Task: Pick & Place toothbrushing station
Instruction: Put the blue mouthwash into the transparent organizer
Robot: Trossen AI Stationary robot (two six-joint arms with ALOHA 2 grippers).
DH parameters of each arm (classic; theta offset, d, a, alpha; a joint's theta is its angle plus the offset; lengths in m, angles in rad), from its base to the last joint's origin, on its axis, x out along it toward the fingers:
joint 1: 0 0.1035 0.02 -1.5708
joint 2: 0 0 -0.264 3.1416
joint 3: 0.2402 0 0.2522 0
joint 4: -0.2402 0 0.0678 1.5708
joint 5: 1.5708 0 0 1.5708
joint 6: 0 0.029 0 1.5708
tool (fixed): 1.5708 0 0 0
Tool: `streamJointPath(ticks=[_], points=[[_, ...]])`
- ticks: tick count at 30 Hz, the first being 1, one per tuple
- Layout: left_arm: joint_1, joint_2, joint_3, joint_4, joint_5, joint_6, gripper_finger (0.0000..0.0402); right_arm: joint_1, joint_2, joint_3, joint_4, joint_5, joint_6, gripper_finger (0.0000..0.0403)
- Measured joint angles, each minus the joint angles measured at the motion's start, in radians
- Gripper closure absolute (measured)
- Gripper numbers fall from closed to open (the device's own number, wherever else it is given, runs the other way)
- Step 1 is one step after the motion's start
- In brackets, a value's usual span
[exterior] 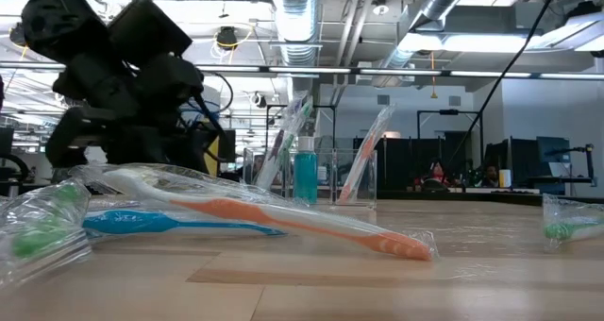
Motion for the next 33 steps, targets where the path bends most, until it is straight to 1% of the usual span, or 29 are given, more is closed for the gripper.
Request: streamJointPath(ticks=[6,33], points=[[-0.042,0.0,0.003,0.011,-0.004,0.0,0.0234,0.0,0.0,0.0,0.0,0.0,0.0,0.0295],[-0.028,0.0,0.003,0.043,0.023,0.012,0.0234,0.0,0.0,0.0,0.009,0.0,-0.003,0.0295]])
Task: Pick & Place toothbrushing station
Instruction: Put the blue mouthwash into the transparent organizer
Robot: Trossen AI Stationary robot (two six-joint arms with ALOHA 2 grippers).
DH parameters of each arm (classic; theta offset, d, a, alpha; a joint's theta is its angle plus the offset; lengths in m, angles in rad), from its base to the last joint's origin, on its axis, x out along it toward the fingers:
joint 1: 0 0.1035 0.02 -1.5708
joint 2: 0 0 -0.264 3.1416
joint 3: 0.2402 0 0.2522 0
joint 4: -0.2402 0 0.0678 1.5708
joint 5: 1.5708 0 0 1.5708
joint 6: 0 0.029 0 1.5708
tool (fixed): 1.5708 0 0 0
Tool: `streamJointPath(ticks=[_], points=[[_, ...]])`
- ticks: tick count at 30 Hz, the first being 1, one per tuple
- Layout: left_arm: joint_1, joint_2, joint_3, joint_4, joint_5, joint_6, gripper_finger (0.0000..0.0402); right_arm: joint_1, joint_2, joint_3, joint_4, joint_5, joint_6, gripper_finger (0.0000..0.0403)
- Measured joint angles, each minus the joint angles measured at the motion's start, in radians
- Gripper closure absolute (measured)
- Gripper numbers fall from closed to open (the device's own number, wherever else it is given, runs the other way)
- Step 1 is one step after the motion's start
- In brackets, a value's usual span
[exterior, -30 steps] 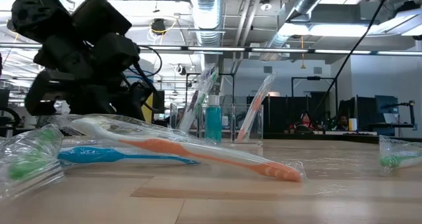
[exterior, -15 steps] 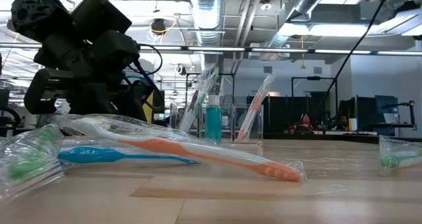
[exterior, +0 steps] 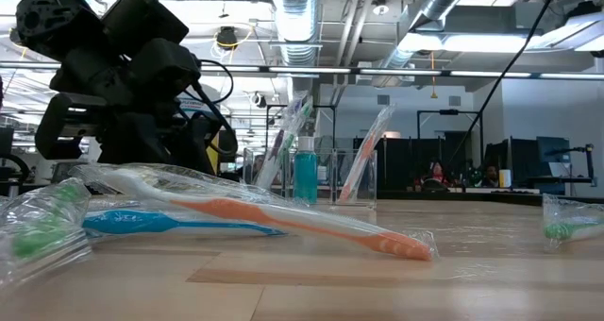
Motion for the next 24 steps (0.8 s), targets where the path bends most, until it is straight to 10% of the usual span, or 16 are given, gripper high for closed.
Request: streamJointPath(ticks=[24], points=[[0.0,0.104,0.001,0.079,-0.009,-0.011,0.0234,0.0,0.0,0.0,0.006,-0.005,0.0,0.0295]])
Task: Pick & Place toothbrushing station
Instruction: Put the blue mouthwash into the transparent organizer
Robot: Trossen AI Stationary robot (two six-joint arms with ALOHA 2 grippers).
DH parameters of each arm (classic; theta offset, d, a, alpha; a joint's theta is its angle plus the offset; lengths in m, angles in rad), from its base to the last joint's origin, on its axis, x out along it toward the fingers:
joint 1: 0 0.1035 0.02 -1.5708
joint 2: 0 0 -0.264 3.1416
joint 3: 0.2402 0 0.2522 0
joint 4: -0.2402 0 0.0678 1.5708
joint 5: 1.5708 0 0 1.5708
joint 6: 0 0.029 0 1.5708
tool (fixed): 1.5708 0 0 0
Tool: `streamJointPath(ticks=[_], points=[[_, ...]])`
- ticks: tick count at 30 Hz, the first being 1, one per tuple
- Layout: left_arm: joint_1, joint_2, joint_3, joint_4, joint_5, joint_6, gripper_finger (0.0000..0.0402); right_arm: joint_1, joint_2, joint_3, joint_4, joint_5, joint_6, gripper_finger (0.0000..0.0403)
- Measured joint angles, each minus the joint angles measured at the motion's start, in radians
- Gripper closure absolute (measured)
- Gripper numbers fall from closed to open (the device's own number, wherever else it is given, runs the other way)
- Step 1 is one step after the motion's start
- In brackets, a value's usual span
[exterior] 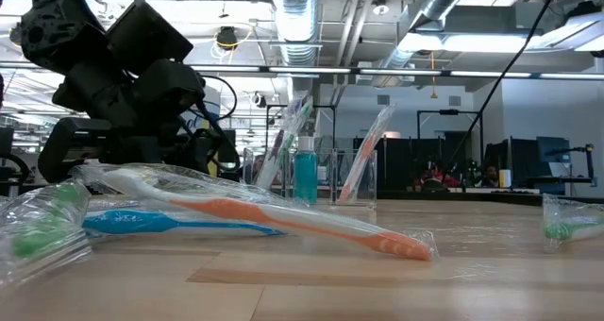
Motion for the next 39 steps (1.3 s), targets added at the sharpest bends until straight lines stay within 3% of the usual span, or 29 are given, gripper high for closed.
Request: streamJointPath(ticks=[5,12,24,30,39], points=[[0.0,0.0,-0.003,0.001,0.001,-0.005,0.0253,0.0,0.0,0.0,0.0,-0.002,0.0,0.0295],[0.0,-0.001,-0.003,0.001,0.005,-0.007,0.0317,0.0,0.0,0.0,0.0,-0.002,0.0,0.0295],[0.0,-0.072,-0.004,0.0,-0.001,-0.14,0.0319,-0.001,0.0,0.0,0.0,-0.021,0.0,0.0295],[0.0,-0.184,-0.004,-0.003,-0.002,-0.371,0.0319,-0.001,0.0,0.0,0.0,-0.027,-0.001,0.0295],[0.0,-0.262,0.005,-0.015,-0.064,-0.847,0.0319,-0.021,0.0,0.0,0.043,-0.158,-0.061,0.0295]])
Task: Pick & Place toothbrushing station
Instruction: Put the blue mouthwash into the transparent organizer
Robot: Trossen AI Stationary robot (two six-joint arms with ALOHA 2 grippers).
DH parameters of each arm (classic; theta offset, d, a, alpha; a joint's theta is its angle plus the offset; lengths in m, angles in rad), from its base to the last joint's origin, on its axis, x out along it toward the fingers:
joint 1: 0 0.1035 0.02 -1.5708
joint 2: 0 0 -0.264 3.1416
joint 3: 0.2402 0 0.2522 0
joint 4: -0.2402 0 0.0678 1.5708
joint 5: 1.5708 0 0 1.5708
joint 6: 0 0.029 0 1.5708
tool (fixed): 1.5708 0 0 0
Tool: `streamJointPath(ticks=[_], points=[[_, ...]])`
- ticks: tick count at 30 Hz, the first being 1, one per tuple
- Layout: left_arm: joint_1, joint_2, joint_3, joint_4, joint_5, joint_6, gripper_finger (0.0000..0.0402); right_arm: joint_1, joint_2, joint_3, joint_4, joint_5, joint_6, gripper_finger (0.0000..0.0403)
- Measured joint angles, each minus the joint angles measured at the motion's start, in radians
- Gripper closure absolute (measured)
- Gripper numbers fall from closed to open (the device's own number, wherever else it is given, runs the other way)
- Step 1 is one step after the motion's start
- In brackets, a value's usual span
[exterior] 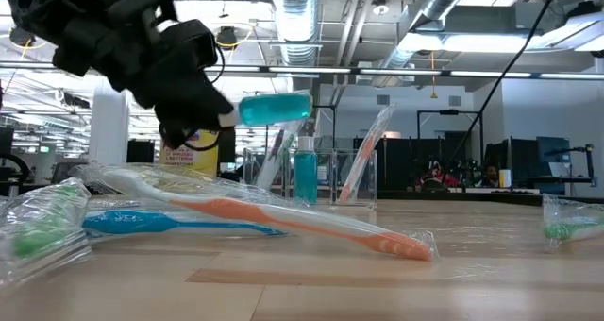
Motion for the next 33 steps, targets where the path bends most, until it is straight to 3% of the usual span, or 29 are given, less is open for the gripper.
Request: streamJointPath(ticks=[4,18,22,33], points=[[0.001,-0.005,0.031,0.001,0.007,-0.134,0.0319,-0.006,0.0,0.0,0.002,-0.03,-0.003,0.0295],[0.108,-0.004,0.098,-0.01,0.244,-0.408,0.0318,-0.003,0.034,0.0,0.023,-0.157,-0.083,0.0295],[0.114,-0.004,0.099,-0.016,0.264,-0.442,0.0317,-0.005,0.097,0.002,0.067,-0.22,-0.174,0.0295],[0.111,-0.004,0.099,-0.029,0.271,-0.462,0.0317,-0.035,0.256,0.125,0.043,-0.235,-0.236,0.0295]])
